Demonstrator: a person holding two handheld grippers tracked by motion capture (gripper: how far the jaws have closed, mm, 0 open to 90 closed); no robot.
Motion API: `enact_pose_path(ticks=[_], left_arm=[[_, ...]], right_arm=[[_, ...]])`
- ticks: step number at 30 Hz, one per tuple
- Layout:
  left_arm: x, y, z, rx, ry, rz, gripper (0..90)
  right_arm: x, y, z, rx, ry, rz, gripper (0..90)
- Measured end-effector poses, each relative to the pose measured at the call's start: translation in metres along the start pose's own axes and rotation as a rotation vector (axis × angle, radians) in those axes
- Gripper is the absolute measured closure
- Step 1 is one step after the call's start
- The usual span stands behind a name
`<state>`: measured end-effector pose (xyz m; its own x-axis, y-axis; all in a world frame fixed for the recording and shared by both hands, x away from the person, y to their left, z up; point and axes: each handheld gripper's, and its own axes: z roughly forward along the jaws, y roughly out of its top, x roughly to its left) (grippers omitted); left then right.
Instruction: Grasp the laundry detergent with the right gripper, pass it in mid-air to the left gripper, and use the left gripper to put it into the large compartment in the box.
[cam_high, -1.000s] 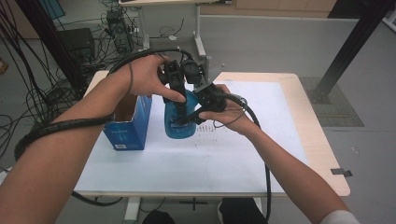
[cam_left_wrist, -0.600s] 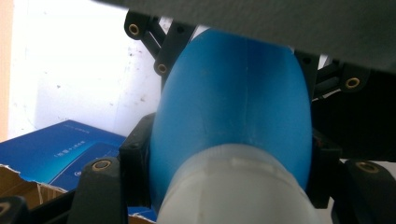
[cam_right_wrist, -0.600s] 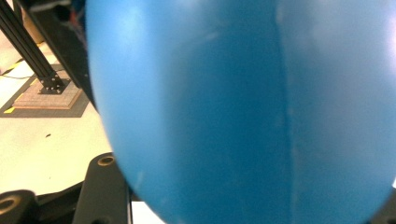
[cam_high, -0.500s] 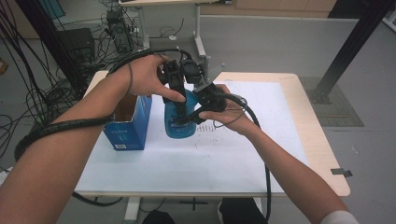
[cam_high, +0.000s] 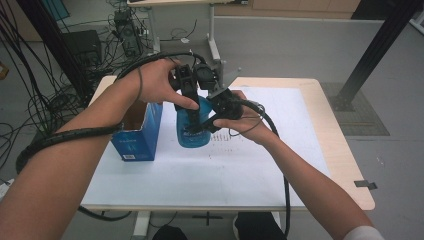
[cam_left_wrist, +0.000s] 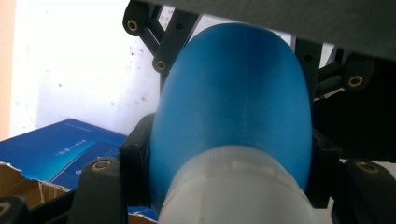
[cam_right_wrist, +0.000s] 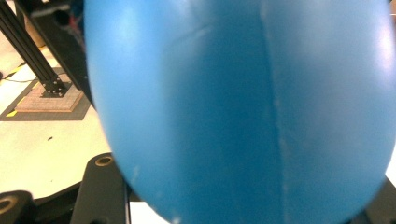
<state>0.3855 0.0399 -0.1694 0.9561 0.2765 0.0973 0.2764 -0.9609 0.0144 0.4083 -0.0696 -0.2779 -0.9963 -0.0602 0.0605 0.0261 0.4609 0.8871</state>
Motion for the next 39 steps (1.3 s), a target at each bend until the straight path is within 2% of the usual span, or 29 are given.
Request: enact_pose_path(ticks=[27,30,31,33,36,37,39], left_arm=[[-0.002,0.0,-0.003,-0.002,0.006,-0.009,37.0],[-0.002,-0.001,-0.003,-0.001,0.01,-0.016,37.0],[-0.002,-0.001,-0.003,0.002,0.01,-0.021,37.0],[0.0,-0.002,-0.003,0.007,0.013,-0.03,37.0],[0.002,-0.004,-0.004,0.016,0.018,-0.045,37.0],[0.002,-0.005,-0.005,0.016,0.02,-0.052,37.0],[0.003,-0.006,-0.007,0.019,0.019,-0.071,37.0]], right_arm=[[0.001,0.001,-0.001,-0.016,-0.001,-0.005,38.7],[0.0,-0.001,-0.002,-0.016,0.008,0.018,33.4],[-0.001,-0.002,-0.004,-0.011,-0.008,0.007,32.6],[0.0,-0.004,-0.007,-0.008,-0.003,0.028,29.2],[-0.001,-0.008,-0.012,0.012,-0.032,0.029,21.6],[-0.001,-0.01,-0.014,0.021,-0.061,0.031,18.4],[-0.002,-0.014,-0.02,0.025,-0.081,0.051,18.0]])
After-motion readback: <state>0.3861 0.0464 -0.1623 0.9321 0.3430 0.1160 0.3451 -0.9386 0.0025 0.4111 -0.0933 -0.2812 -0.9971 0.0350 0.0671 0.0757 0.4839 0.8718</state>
